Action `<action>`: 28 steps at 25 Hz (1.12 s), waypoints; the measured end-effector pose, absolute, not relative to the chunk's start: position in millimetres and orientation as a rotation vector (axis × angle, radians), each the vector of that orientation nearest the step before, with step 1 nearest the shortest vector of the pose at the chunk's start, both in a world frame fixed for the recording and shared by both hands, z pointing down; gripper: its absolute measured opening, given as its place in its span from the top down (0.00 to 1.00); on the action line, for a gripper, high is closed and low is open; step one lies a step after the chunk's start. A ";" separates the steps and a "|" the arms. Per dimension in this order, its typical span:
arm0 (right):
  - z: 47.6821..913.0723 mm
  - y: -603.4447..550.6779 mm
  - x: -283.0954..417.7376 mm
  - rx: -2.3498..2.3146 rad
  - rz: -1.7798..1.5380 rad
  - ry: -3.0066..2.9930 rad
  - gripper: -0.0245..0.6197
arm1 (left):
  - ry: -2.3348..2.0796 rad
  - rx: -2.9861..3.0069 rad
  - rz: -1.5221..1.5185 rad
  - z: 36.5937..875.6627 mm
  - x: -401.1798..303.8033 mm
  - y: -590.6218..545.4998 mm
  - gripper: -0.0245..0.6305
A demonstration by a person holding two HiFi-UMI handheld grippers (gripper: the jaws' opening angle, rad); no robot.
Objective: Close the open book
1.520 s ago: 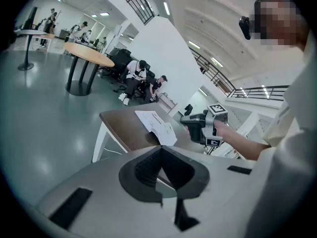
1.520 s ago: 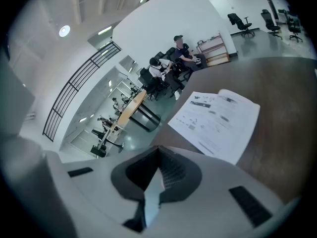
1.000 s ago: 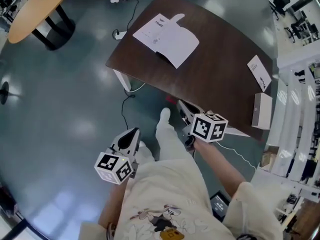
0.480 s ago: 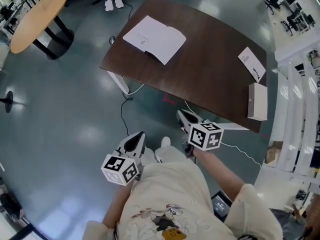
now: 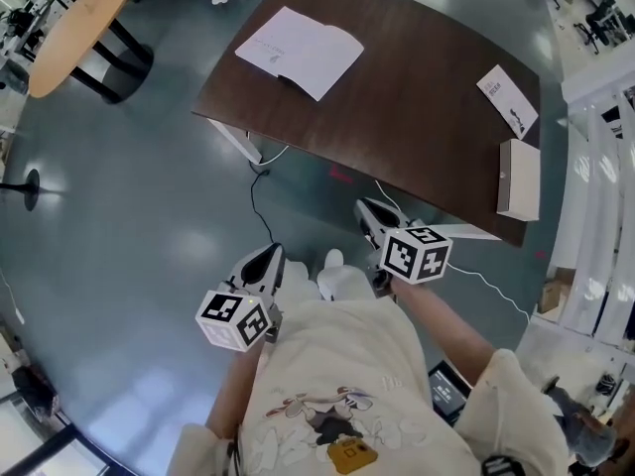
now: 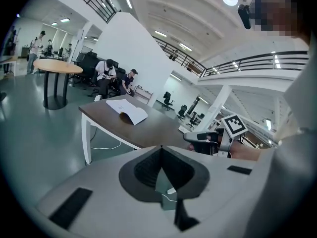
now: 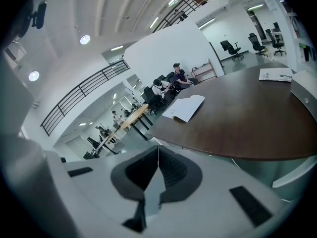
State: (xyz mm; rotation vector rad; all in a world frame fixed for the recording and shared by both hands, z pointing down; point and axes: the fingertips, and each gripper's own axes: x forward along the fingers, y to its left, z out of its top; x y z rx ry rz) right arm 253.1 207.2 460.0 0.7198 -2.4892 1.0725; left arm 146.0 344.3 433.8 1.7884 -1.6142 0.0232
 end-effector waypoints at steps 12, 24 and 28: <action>456.4 191.0 262.3 0.627 1.047 -2.526 0.95 | -1.658 1.762 -0.002 429.2 160.8 323.7 0.95; 462.2 140.6 222.7 0.629 1.041 -2.510 0.95 | -1.632 1.777 -0.017 434.6 116.0 262.6 0.95; 467.3 118.5 194.4 0.642 1.034 -2.502 0.95 | -1.589 1.785 0.001 441.6 88.7 231.3 0.95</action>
